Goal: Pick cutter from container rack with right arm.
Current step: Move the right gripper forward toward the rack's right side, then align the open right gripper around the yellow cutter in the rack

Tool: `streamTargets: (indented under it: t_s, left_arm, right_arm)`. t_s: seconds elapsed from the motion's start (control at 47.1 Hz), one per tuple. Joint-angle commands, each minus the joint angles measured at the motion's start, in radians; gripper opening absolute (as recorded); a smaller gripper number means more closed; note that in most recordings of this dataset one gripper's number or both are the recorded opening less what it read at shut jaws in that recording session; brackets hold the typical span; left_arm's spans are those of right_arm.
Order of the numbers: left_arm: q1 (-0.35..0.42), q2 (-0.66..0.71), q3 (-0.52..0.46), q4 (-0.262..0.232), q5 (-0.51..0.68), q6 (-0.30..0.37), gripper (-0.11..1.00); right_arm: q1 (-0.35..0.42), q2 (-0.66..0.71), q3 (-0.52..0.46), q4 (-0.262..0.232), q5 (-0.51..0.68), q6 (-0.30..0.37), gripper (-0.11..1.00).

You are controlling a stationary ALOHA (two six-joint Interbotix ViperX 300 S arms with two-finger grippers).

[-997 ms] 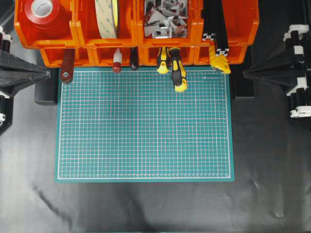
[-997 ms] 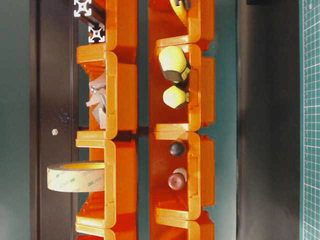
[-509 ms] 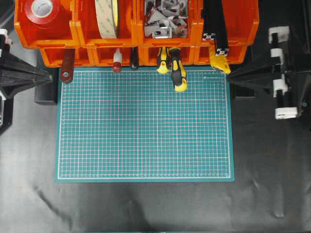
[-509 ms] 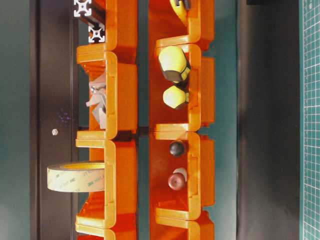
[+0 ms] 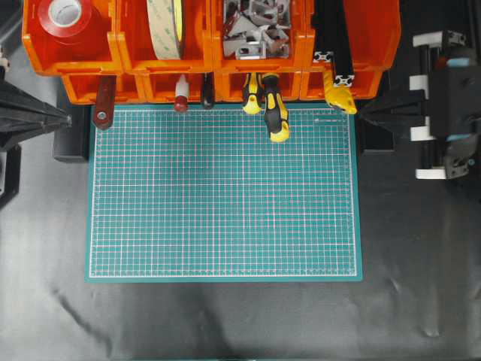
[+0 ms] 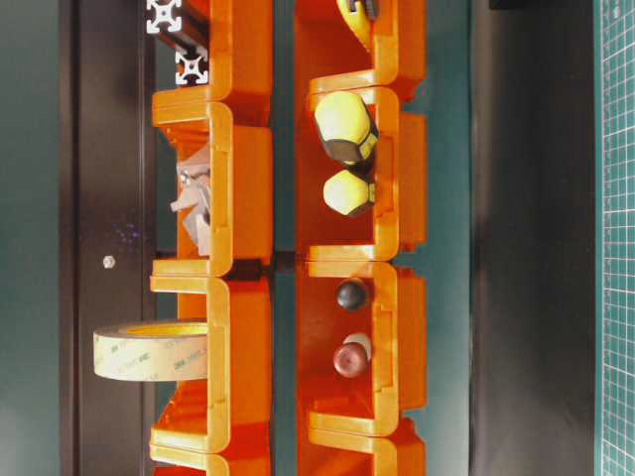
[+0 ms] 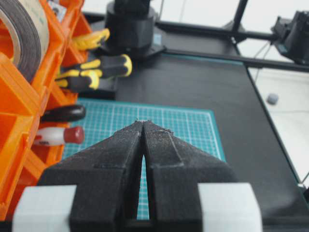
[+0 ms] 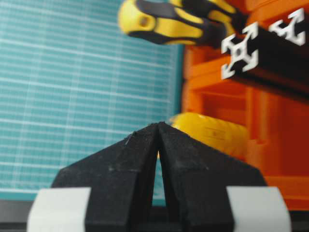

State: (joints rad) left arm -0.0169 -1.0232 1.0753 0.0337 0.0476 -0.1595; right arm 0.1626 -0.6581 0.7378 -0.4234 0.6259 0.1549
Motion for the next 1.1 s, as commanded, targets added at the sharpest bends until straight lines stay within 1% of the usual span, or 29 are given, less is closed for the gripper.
streamTargets:
  t_s: [0.0,0.064,0.085,0.17,0.212,0.276,0.318,0.361,0.446,0.509,0.552,0.594,0.658,0.743,0.806,0.849,0.891,0.997,1.082]
  left_arm:
    - [0.0,0.008,-0.028,0.003,0.002,-0.003,0.0]
    - [0.0,0.005,-0.028,0.003,0.002,-0.003,0.0]
    - [0.0,0.003,-0.028,0.003,0.002,-0.003,0.0]
    - [0.0,-0.003,-0.029,0.003,0.003,-0.002,0.0]
    - [0.0,-0.003,-0.028,0.003,0.006,-0.003,0.0]
    - [0.0,-0.008,-0.029,0.003,0.012,-0.003,0.0]
    - [0.0,-0.008,-0.029,0.003,0.017,-0.003,0.0]
    - [0.0,-0.008,-0.028,0.003,0.021,-0.003,0.0]
    - [0.002,-0.006,-0.028,0.003,0.028,-0.003,0.0]
    - [0.0,-0.005,-0.028,0.005,0.028,-0.005,0.0]
    - [0.0,-0.006,-0.028,0.003,0.028,-0.006,0.0]
    - [0.0,-0.006,-0.028,0.003,0.028,-0.006,0.0]
    - [0.0,-0.006,-0.028,0.003,0.028,-0.006,0.0]
    - [-0.002,-0.006,-0.028,0.003,0.028,-0.006,0.0]
    - [-0.002,-0.006,-0.026,0.003,0.028,-0.006,0.0]
    - [-0.002,-0.006,-0.025,0.003,0.028,-0.006,0.0]
    - [-0.002,-0.005,-0.023,0.003,0.028,-0.006,0.0]
    - [-0.002,-0.003,-0.021,0.005,0.028,-0.006,0.0]
    - [-0.002,-0.003,-0.02,0.003,0.028,-0.008,0.0]
  right_arm:
    - [0.067,0.038,-0.061,-0.133,0.12,0.074,0.0]
    - [0.123,0.064,-0.075,-0.216,0.216,0.149,0.0]
    - [0.155,0.075,-0.078,-0.258,0.267,0.19,0.0]
    - [0.242,0.097,-0.071,-0.374,0.367,0.318,0.0]
    - [0.281,0.107,-0.061,-0.43,0.39,0.385,0.0]
    - [0.331,0.12,-0.044,-0.505,0.388,0.492,0.0]
    - [0.354,0.126,-0.034,-0.529,0.377,0.541,0.0]
    - [0.37,0.129,-0.02,-0.54,0.367,0.577,0.0]
    - [0.388,0.135,0.009,-0.54,0.342,0.612,0.01]
    - [0.391,0.144,0.023,-0.54,0.322,0.62,0.03]
    - [0.391,0.152,0.028,-0.54,0.311,0.621,0.07]
    - [0.39,0.163,0.031,-0.543,0.305,0.621,0.14]
    - [0.377,0.181,0.032,-0.546,0.308,0.62,0.3]
    - [0.359,0.204,0.032,-0.554,0.308,0.621,0.54]
    - [0.35,0.225,0.034,-0.574,0.311,0.621,0.72]
    - [0.348,0.239,0.035,-0.591,0.314,0.623,0.79]
    - [0.345,0.255,0.035,-0.606,0.321,0.623,0.8]
    - [0.331,0.293,0.038,-0.63,0.331,0.626,0.76]
    - [0.313,0.318,0.04,-0.638,0.325,0.632,0.76]
